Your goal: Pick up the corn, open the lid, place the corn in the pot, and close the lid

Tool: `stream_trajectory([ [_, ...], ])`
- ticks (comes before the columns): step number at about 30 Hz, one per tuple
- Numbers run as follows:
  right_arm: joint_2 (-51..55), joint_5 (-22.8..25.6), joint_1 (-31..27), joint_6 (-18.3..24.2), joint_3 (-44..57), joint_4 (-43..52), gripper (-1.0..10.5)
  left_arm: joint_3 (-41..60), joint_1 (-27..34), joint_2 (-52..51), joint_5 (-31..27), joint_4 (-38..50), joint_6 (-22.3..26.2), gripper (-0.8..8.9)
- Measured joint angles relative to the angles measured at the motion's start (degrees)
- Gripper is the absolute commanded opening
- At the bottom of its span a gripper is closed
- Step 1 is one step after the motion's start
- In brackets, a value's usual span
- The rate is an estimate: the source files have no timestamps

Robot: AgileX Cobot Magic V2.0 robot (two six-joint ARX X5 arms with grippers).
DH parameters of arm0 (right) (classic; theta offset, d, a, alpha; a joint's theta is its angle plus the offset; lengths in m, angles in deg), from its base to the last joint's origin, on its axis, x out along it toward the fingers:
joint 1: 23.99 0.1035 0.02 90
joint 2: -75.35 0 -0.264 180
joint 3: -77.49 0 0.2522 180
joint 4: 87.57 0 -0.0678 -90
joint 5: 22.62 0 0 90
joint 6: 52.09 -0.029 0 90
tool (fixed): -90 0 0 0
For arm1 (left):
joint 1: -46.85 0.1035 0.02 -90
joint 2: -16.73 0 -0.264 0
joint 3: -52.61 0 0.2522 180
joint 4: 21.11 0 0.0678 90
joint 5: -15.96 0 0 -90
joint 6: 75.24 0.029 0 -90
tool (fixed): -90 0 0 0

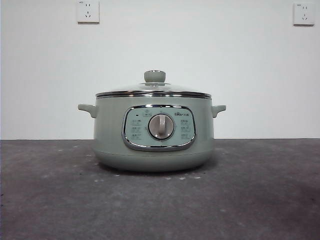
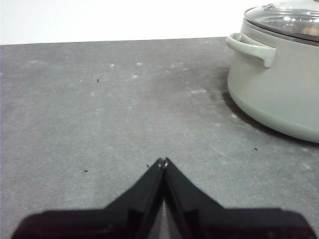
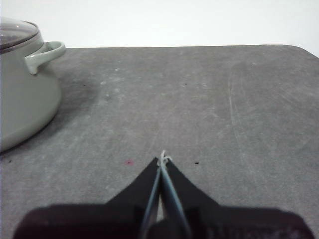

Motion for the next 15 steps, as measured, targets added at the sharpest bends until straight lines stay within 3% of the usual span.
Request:
stream_trajectory([
  [15, 0.0, 0.24, 0.0, -1.51, 0.0, -0.13, 0.0, -0.02, 0.0, 0.0, 0.0, 0.0, -0.02, -0.03],
])
